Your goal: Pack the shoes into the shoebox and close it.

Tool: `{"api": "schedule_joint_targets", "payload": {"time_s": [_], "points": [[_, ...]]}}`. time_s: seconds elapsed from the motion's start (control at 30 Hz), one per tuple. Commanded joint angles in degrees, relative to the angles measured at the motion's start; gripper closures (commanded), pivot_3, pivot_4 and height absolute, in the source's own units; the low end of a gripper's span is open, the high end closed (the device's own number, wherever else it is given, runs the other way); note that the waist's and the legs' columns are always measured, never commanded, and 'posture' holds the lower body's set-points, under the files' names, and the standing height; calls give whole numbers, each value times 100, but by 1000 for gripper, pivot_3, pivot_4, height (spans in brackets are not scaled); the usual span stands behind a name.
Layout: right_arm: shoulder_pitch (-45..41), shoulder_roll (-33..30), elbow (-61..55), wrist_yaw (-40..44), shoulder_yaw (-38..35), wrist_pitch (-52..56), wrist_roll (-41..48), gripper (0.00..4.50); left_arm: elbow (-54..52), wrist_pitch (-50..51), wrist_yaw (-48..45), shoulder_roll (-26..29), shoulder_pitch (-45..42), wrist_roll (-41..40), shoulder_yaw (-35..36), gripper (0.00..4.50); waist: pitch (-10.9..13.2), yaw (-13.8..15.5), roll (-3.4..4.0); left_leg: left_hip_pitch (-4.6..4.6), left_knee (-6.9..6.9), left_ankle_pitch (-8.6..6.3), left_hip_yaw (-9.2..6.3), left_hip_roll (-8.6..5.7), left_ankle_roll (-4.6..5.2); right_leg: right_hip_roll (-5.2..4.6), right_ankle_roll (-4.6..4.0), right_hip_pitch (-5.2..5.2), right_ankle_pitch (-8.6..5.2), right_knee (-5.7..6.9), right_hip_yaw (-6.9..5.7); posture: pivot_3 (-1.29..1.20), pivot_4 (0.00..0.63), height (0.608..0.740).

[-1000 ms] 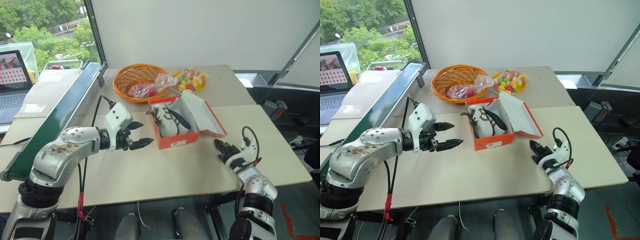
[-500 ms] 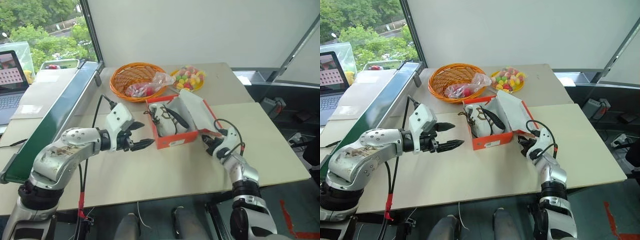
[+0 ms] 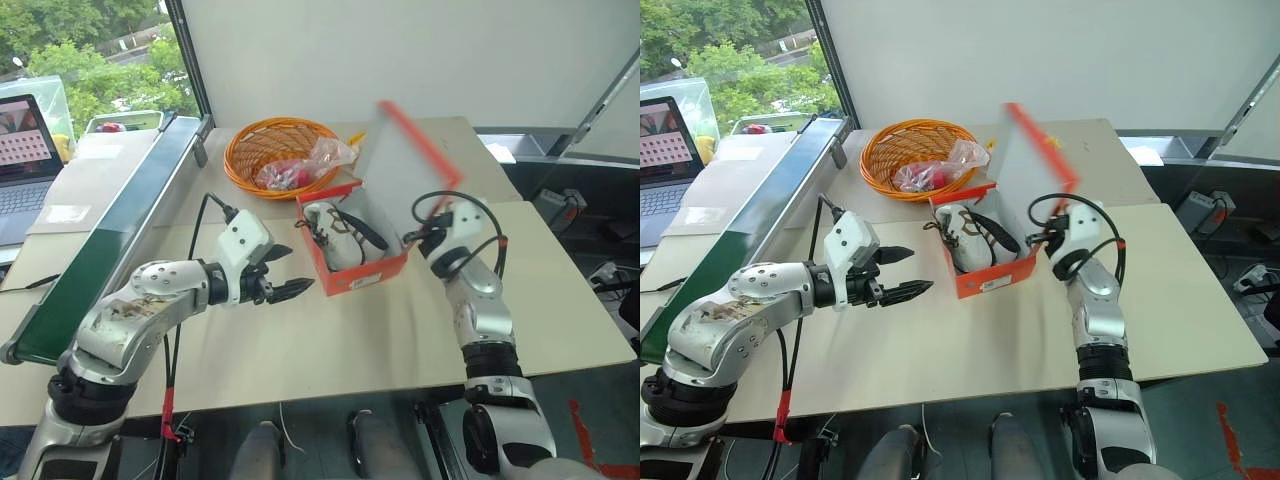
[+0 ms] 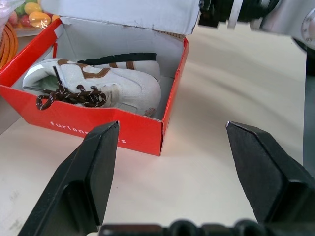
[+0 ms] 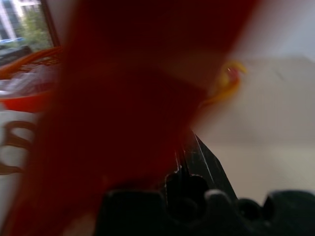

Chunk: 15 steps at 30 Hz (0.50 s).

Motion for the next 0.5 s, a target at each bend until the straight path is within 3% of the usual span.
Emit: {"api": "schedule_joint_targets", "payload": {"time_s": [0.03, 0.23, 0.5], "points": [[162, -121, -1163, 912, 524, 896, 672, 4481, -142, -125, 5, -37, -94, 84, -17, 808, 0, 13, 0, 0, 0, 0, 0, 0, 0, 0, 0, 1, 0, 0, 0, 0, 150, 740], [428, -613, -1992, 1598, 1175, 2483, 1102, 4481, -75, -169, -18, -99, -126, 165, -26, 808, 0, 124, 0, -1, 1, 0, -1, -5, 0, -5, 1, 4, 0, -4, -2, 0, 150, 740], [-158, -577, -1344, 1405, 1228, 2485, 840, 4481, -124, -156, 96, -324, -73, 236, -41, 808, 0, 131, -1, 0, 1, 0, 4, -2, 0, -2, 21, 0, -12, -2, 1, 0, 150, 740]]}}
